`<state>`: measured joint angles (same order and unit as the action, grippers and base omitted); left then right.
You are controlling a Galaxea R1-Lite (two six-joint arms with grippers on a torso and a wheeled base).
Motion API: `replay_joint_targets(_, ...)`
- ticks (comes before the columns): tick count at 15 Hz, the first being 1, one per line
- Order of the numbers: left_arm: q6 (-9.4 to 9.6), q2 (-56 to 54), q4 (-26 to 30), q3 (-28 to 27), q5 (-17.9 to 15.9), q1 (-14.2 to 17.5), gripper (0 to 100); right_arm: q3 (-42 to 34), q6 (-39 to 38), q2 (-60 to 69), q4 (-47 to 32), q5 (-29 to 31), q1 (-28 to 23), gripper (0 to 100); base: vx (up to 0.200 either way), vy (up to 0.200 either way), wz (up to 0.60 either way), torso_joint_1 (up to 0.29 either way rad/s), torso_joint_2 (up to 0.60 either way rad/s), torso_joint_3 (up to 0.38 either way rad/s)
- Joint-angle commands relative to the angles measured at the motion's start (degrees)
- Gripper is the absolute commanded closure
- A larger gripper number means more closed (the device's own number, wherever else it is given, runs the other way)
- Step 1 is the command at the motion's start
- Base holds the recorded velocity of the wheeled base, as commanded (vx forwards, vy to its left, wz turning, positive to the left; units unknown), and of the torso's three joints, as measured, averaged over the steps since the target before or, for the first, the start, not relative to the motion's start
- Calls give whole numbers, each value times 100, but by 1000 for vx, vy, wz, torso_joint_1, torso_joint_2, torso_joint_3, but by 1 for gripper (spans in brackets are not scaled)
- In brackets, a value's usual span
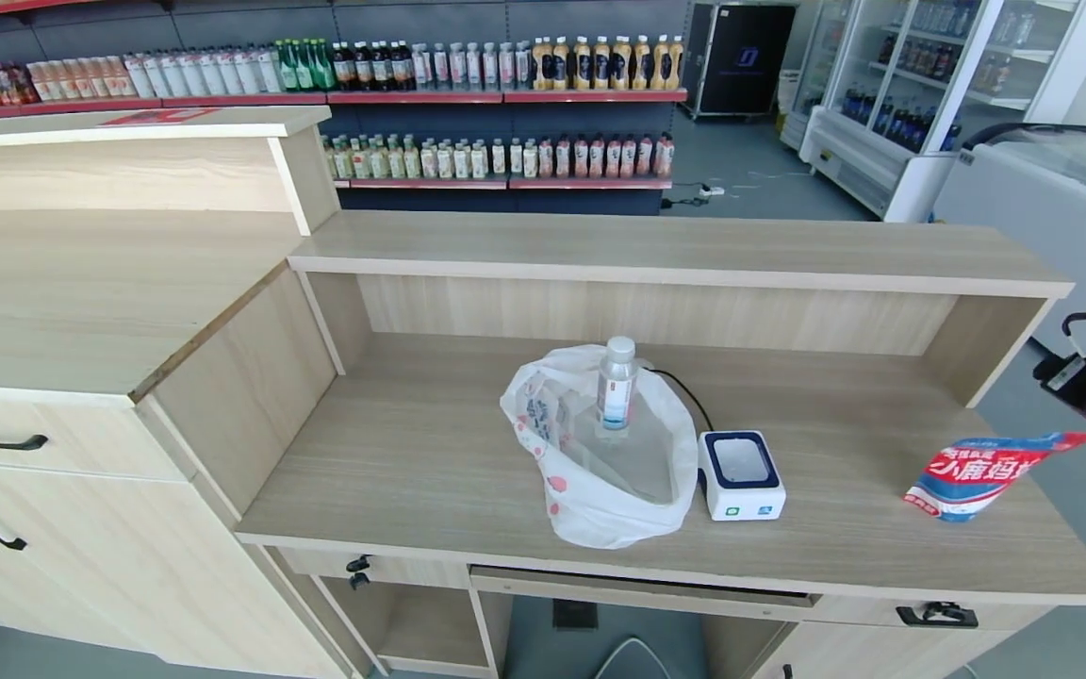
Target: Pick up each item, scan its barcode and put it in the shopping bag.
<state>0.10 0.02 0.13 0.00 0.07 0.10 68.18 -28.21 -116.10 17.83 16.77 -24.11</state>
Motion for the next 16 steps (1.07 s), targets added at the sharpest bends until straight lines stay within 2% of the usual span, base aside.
replay_joint_targets(1, -1, -2, -5, 0, 1, -1, 0, -174, -9, -308, 9, -43, -32, 0, 0, 0, 0, 0, 0, 0)
replay_joint_targets(4, -1, -2, -5, 0, 1, -1, 0, -218, -18, -431, 45, -51, -41, 0, 0, 0, 0, 0, 0, 0)
replay_joint_targets(11, -1, -2, -5, 0, 1, -1, 0, -182, 272, -1266, 853, -69, 117, 0, 0, 0, 0, 0, 0, 0)
replay_joint_targets(16, -1, -2, 4, 0, 1, -1, 0, -165, 588, -1591, 932, -69, 179, 0, 0, 0, 0, 0, 0, 0)
